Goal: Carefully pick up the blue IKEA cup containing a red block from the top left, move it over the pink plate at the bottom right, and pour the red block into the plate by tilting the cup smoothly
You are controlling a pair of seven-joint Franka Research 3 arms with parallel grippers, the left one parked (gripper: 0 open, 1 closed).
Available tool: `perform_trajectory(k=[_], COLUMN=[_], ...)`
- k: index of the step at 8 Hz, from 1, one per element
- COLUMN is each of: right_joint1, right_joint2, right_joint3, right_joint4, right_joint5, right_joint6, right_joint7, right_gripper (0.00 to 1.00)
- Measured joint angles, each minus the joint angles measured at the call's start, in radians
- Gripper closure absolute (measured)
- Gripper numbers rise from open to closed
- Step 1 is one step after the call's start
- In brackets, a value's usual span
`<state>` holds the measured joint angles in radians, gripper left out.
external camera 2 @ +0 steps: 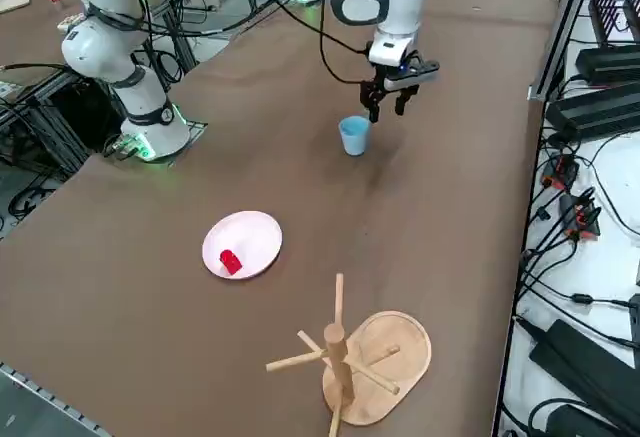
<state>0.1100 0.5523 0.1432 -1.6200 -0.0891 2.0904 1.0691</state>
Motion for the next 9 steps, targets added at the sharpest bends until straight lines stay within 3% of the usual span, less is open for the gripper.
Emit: perform_trajectory(k=[5, 9], right_joint1=[-0.004, -0.031], right_joint2=[-0.016, -0.022], right_joint3=[-0.004, -0.011], right_joint4=[0.091, 0.170], right_joint5=[0.000, -0.003], right_joint6=[-0.110, -0.169], right_joint7=[-0.052, -0.368], right_gripper=[0.17, 0.14])
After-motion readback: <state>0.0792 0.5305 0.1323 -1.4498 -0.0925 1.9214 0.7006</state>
